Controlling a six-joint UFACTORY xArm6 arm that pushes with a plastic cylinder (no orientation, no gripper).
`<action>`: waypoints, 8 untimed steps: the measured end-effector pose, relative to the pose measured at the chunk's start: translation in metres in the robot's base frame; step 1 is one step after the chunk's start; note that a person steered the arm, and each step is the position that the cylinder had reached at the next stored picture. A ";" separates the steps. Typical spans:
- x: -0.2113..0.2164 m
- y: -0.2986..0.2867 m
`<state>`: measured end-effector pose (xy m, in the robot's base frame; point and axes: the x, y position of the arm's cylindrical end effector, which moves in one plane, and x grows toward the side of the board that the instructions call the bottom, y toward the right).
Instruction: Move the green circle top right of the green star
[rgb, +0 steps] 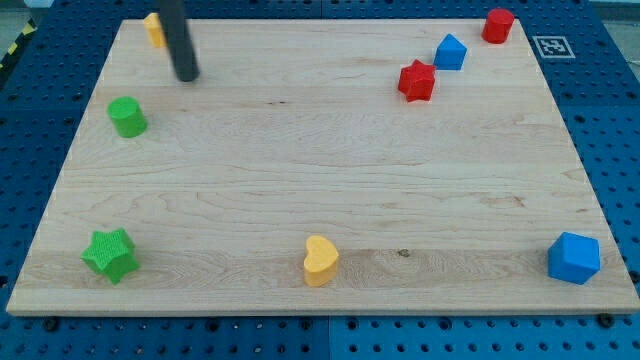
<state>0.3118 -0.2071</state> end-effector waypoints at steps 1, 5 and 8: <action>0.015 -0.033; 0.087 -0.040; 0.134 -0.044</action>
<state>0.4455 -0.2507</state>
